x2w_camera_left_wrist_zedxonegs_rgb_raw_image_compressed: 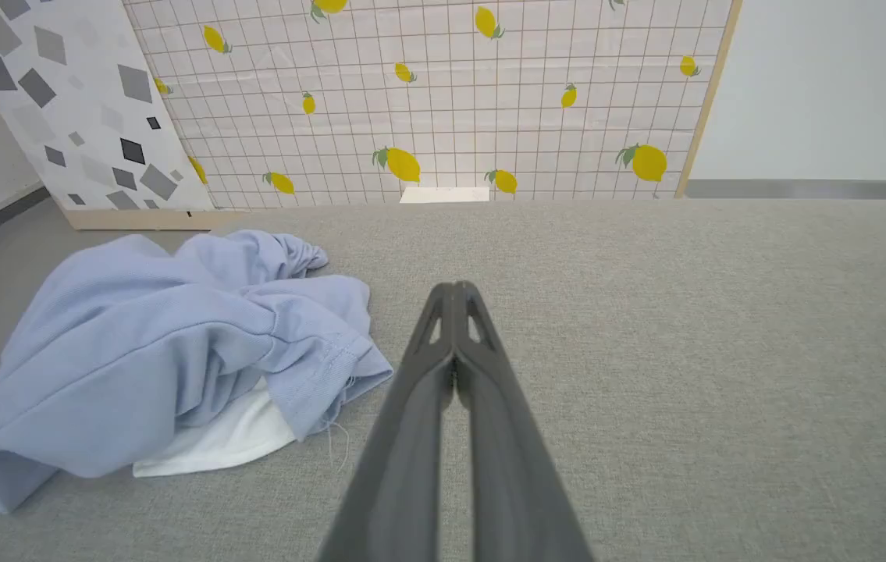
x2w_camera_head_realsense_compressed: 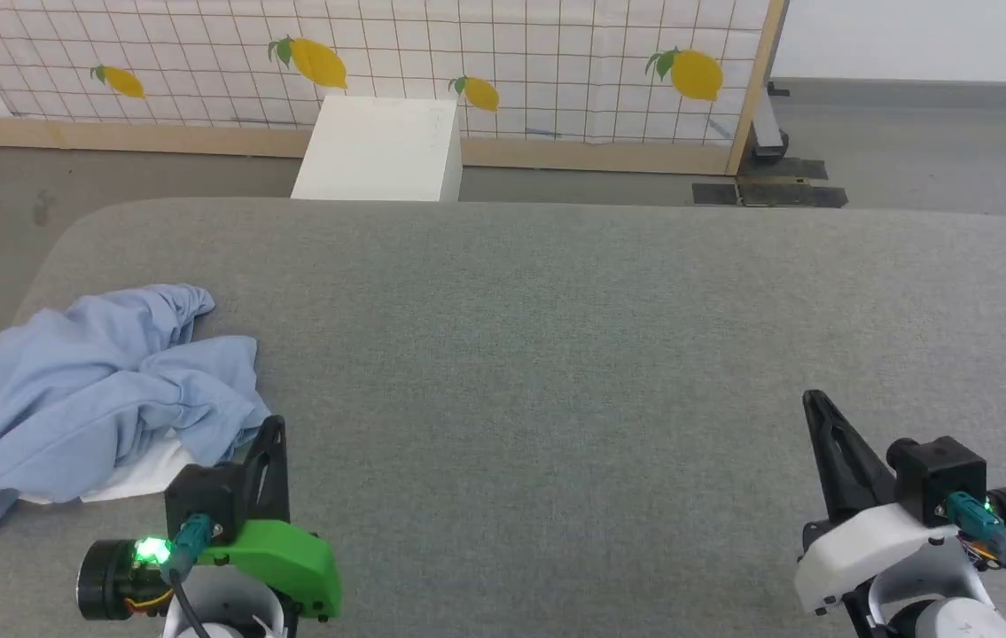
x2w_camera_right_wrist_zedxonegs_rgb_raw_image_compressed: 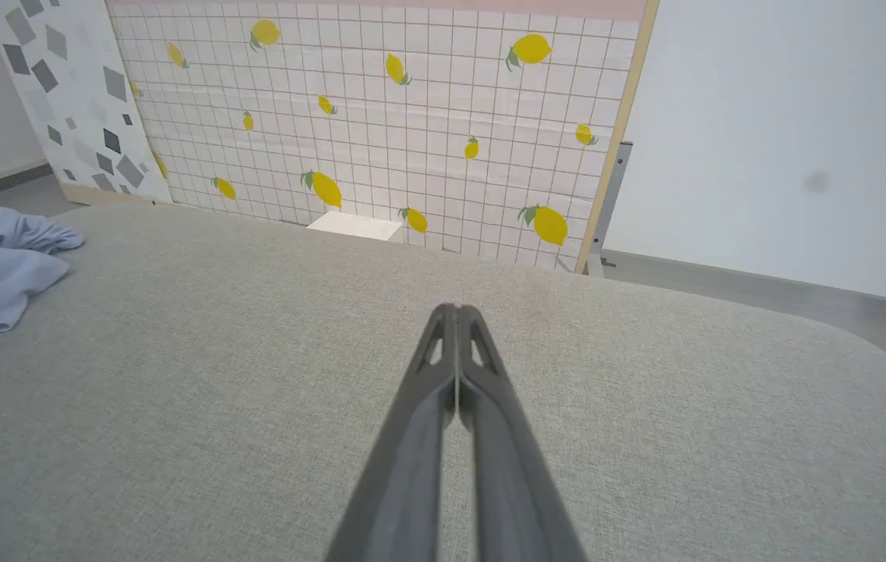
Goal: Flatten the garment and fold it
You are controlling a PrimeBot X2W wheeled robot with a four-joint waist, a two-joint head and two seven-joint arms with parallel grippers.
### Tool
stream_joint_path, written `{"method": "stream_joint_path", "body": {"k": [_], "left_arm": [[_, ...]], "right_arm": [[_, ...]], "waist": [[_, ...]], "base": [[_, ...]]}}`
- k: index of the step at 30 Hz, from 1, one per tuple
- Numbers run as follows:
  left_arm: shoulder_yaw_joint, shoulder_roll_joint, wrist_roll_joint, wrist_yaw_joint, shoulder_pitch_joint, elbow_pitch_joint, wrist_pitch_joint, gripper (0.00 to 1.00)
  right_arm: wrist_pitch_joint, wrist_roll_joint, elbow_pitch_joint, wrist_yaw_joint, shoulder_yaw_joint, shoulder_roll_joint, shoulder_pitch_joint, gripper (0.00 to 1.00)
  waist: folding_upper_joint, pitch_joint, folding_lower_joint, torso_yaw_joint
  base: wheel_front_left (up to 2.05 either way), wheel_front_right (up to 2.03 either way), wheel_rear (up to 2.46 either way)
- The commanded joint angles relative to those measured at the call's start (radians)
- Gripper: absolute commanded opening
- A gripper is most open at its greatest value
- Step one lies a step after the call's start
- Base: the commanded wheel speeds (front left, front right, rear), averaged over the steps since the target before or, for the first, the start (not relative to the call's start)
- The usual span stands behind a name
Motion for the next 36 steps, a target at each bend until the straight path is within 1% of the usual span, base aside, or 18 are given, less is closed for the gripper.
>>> {"method": "stream_joint_path", "body": {"k": [1,18,25,36], "left_arm": [[0.0,0.0,0.0,0.0,0.0,0.0,0.0,1.0],[-0.004,0.0,-0.025,0.011,0.006,0.017,-0.03,1.0],[-0.001,0.001,-0.036,0.019,0.014,0.018,-0.044,1.0],[0.011,0.001,-0.057,0.031,0.028,0.017,-0.066,1.0]], "right_arm": [[0.0,0.0,0.0,0.0,0.0,0.0,0.0,1.0],[-0.029,0.043,0.035,0.0,-0.005,0.0,0.006,1.0],[-0.044,0.06,0.048,0.0,-0.002,0.0,0.009,1.0],[-0.066,0.086,0.072,0.0,0.015,0.0,0.014,1.0]], "waist": [[0.0,0.0,0.0,0.0],[0.0,-0.001,0.0,0.012],[0.0,-0.001,0.0,0.042],[0.0,-0.002,0.0,0.113]], "base": [[0.0,0.0,0.0],[0.0,0.0,0.0],[0.0,0.0,0.0],[0.0,0.0,0.0]]}}
